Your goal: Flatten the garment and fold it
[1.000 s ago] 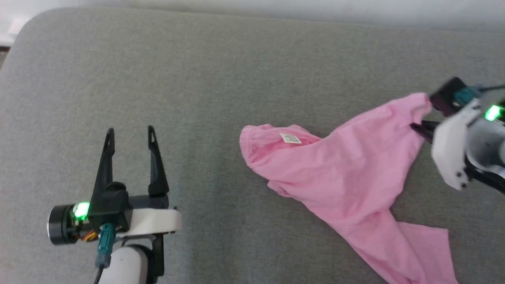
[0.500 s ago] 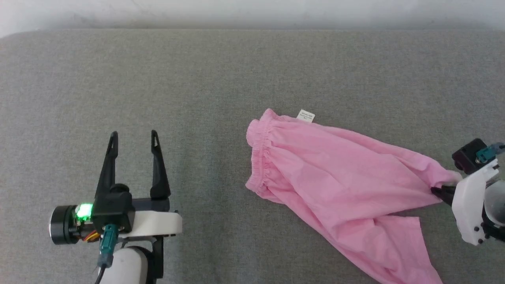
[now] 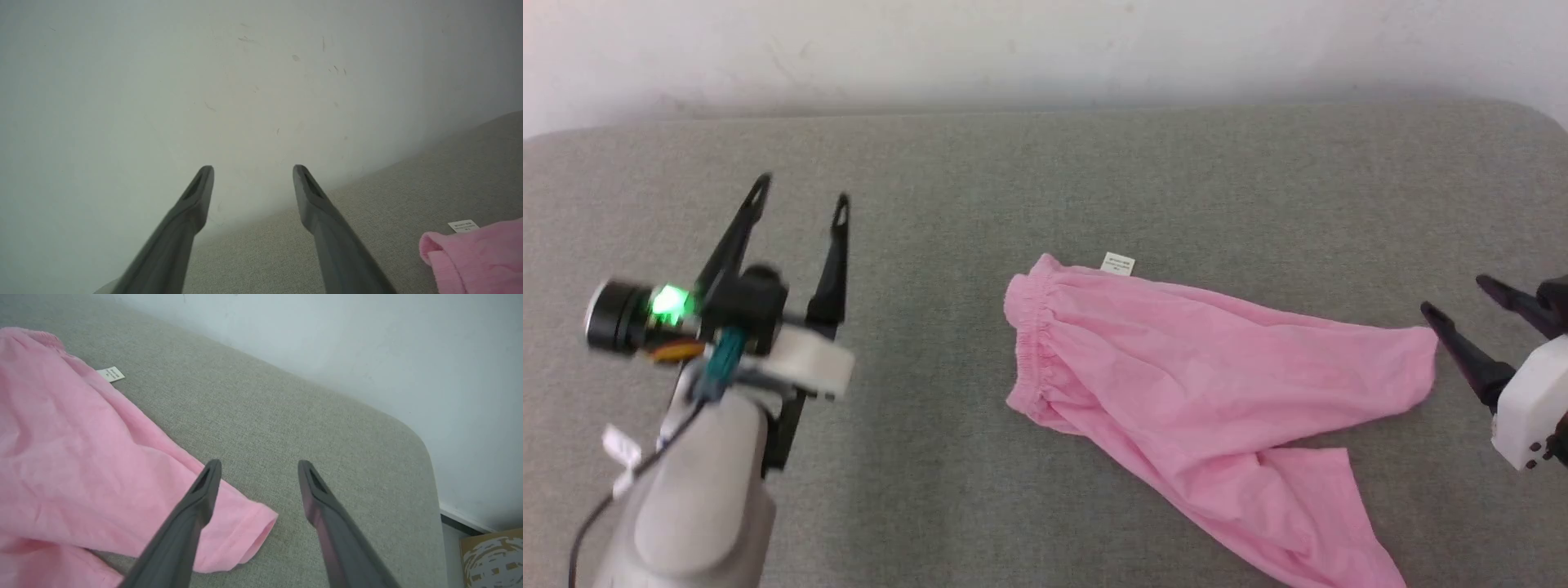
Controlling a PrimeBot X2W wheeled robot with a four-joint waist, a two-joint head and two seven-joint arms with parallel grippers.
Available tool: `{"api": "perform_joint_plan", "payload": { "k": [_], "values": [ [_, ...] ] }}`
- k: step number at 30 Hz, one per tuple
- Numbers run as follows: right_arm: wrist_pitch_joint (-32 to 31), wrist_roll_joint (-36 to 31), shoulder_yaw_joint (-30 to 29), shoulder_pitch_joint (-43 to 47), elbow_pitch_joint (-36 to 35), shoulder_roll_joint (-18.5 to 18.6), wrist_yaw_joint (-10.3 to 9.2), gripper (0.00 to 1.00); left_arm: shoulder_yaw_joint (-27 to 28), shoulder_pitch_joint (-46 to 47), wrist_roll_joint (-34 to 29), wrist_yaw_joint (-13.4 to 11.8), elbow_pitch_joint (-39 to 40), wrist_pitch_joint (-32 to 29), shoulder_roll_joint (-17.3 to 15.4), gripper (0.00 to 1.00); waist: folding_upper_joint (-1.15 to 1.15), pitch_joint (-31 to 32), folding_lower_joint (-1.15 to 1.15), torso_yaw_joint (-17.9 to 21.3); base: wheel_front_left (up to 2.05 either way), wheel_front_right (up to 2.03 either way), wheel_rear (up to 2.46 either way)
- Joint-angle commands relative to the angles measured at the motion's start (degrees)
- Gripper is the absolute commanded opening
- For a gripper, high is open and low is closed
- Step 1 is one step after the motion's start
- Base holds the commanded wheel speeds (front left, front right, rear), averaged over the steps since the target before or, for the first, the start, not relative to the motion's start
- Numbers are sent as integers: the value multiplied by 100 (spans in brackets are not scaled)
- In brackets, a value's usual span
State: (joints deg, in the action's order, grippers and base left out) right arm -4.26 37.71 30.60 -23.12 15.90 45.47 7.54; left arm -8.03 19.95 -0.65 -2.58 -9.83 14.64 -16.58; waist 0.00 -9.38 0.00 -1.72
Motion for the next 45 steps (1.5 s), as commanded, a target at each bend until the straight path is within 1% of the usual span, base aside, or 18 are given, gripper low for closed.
{"api": "perform_joint_plan", "payload": {
  "k": [1, 2, 4, 7, 8, 10, 14, 18, 19, 20, 26, 31, 33, 37, 40, 43, 44, 45],
  "values": [
    [171, -307, -391, 257, -169, -213, -5, 100, -182, 507, -32, 327, -320, -181, -63, 100, 0, 65, 0, 151, 0, 0, 0],
    [256, -505, -641, 364, -267, -339, -5, 100, -288, 777, -34, 521, -515, -361, -105, 100, 0, 57, 0, 191, 0, 0, 0],
    [372, -868, -1078, 576, -497, -643, -5, 100, -507, 1315, 2, 786, -840, -714, -141, 100, 0, 19, 0, 272, 0, 0, 0],
    [484, -1405, -1641, 855, -854, -1129, -5, 100, -952, 2035, 209, 972, -1315, -1323, -140, 100, 0, -49, 0, 387, 0, 0, 0],
    [529, -1599, -1786, 932, -999, -1283, -5, 100, -1129, 2266, 305, 991, -1445, -1502, -133, 100, 0, -81, 0, 426, 0, 0, 0],
    [615, -1922, -2056, 1063, -1236, -1598, -5, 100, -1737, 2658, 664, 1001, -1679, -1889, -133, 100, 0, -148, 0, 503, 0, 0, 0],
    [950, -2446, -2483, 1210, -1609, -2166, -5, 100, -3016, 3425, 1871, 1004, -2093, -2764, -290, 100, 0, -303, 0, 665, 0, 0, 0],
    [1336, -2754, -2703, 1246, -1689, -2519, -5, 100, -4056, 3971, 3097, 1005, -2321, -3790, -479, 100, 0, -465, 0, 846, 0, 0, 0],
    [1336, -2754, -2703, 1246, -1689, -2519, -5, 100, -4056, 3971, 3097, 1005, -2321, -3790, -479, 100, 0, -465, 0, 846, 0, 0, 0],
    [1445, -2849, -2708, 1232, -1671, -2642, -5, 100, -4476, 4211, 3564, 1005, -2359, -4190, -600, 100, 0, -555, 0, 954, 0, 0, 0],
    [1581, -3002, -2596, 1074, -1491, -2780, -5, 100, -5717, 4781, 4537, 1006, -2352, -5365, -926, 100, 0, -805, 0, 1237, 0, 0, 0],
    [1630, -3053, -2400, 780, -1326, -2813, -5, 100, -6319, 5062, 4940, 1006, -2397, -5835, -1083, 100, 0, -1014, 0, 1439, 0, 0, 0],
    [1653, -3062, -2352, 663, -1230, -2810, -5, 100, -6456, 5060, 4908, 1006, -2369, -6089, -1146, 100, 0, -1074, 0, 1491, 0, 0, 0],
    [1697, -3066, -2286, 525, -1097, -2803, -5, 100, -6520, 4919, 4886, 1006, -2257, -6487, -1236, 100, 0, -1136, 0, 1540, 0, 0, 0],
    [1732, -3049, -2238, 425, -964, -2769, -5, 100, -6529, 4687, 4871, 1006, -1992, -6880, -1296, 100, 0, -1164, 0, 1540, 0, 0, 0],
    [1751, -3043, -2211, 331, -833, -2696, -5, 100, -6531, 4547, 4880, 1006, -1749, -7065, -1376, 100, 0, -1153, 0, 1495, 0, 0, 0],
    [1750, -3046, -2182, 297, -796, -2659, -5, 100, -6531, 4527, 4876, 1006, -1686, -7089, -1397, 24, 0, -1147, 0, 1476, 0, 0, 0],
    [1742, -3034, -2162, 257, -764, -2624, -5, 100, -6531, 4509, 4873, 1006, -1638, -7102, -1414, 0, 0, -1137, 0, 1454, 0, 0, 0]
  ]
}}
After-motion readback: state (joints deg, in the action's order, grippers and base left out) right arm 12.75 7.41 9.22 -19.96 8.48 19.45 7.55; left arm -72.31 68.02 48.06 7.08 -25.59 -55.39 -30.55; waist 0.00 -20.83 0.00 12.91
